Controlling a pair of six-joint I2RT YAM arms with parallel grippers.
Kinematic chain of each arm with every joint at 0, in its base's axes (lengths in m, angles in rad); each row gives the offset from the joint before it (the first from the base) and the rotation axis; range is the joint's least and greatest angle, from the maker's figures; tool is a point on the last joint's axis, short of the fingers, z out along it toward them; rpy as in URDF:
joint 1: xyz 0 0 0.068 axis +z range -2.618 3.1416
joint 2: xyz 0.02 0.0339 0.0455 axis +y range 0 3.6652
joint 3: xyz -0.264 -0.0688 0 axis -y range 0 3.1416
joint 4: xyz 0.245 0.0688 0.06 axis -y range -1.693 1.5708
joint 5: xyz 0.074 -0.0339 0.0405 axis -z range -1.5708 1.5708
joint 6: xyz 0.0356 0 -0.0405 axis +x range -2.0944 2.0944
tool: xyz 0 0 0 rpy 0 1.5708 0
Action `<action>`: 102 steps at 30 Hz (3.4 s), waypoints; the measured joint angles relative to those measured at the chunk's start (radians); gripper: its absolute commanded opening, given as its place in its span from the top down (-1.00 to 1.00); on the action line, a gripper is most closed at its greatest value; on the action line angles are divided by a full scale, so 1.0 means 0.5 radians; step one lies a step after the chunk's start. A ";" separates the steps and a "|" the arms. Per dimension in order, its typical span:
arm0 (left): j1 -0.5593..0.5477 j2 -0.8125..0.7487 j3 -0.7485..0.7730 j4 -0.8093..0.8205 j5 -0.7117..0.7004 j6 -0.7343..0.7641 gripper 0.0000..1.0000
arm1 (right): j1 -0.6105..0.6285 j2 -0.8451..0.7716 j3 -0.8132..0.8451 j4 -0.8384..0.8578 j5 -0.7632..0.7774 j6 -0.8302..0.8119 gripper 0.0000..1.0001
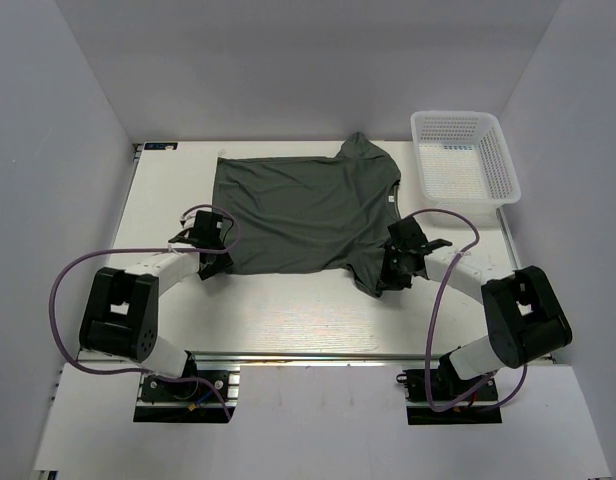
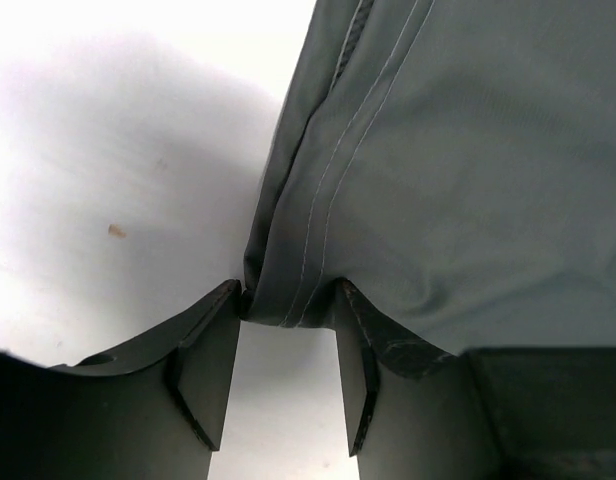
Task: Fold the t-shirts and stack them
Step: Grap the side of the flattened tshirt closest away from the robot with both arms, then fold the flattened tshirt in 1/3 of the way
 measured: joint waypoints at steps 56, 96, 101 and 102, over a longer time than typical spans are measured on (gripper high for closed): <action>0.014 -0.195 0.428 -0.416 0.180 -0.138 1.00 | -0.105 0.086 0.840 -0.675 0.014 -0.195 1.00; 0.212 0.487 1.051 -0.263 0.385 0.204 -1.00 | -0.391 0.585 1.316 -0.493 -0.294 -0.685 -0.56; 0.204 0.479 0.849 -0.115 0.591 0.264 -1.00 | -0.328 0.649 1.246 -0.414 -0.449 -0.708 -0.56; 0.201 0.490 0.830 -0.111 0.615 0.271 -1.00 | -0.316 0.676 1.247 -0.397 -0.472 -0.711 -0.56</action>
